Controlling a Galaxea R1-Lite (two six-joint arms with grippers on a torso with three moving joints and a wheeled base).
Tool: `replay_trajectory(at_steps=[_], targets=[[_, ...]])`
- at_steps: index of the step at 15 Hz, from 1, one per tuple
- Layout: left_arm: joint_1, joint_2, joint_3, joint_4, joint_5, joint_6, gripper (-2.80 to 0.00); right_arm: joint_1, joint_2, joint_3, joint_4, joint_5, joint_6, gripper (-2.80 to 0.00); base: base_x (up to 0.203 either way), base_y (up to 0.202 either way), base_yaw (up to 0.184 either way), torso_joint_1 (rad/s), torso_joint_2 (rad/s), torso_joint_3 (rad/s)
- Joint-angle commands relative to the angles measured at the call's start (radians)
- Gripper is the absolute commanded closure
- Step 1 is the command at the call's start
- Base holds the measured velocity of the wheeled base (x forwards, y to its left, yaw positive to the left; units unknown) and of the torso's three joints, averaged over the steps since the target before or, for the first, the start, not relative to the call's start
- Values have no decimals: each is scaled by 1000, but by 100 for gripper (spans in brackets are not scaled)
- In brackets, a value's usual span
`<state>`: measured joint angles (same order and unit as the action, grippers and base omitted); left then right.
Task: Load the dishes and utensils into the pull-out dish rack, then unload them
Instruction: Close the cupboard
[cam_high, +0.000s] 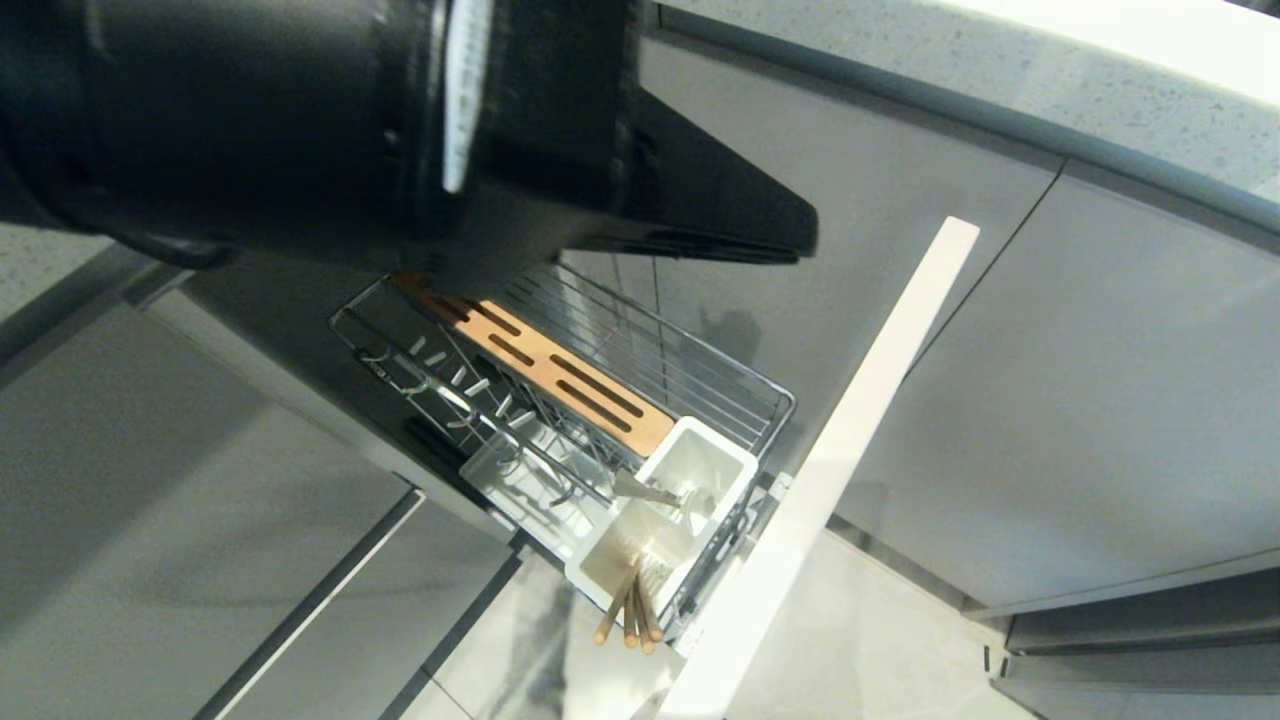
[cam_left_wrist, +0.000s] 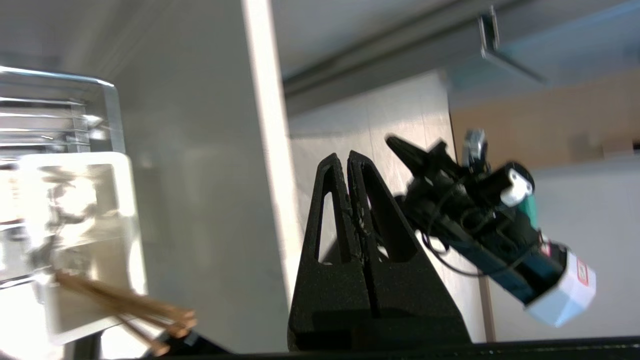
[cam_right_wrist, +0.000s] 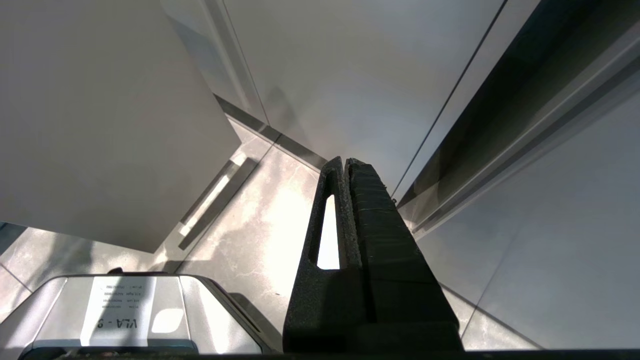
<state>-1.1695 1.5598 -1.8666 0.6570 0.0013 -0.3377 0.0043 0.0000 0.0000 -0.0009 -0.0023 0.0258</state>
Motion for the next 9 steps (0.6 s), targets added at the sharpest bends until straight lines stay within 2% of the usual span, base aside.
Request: replay_trajectory(at_steps=[1, 5, 7, 9], targets=[[-39, 63, -8, 5, 1, -4, 0, 0, 0, 2, -1, -1, 0, 0, 0, 0, 0, 0, 0, 0], [-123, 117, -18, 52, 3, -9, 0, 0, 0, 1, -1, 0, 0, 0, 0, 0, 0, 0, 0, 0], [-132, 133, -17, 70, 9, -11, 0, 0, 0, 0, -1, 0, 0, 0, 0, 0, 0, 0, 0, 0], [-134, 141, -17, 90, 49, -47, 0, 0, 0, 2, -1, 1, 0, 0, 0, 0, 0, 0, 0, 0]])
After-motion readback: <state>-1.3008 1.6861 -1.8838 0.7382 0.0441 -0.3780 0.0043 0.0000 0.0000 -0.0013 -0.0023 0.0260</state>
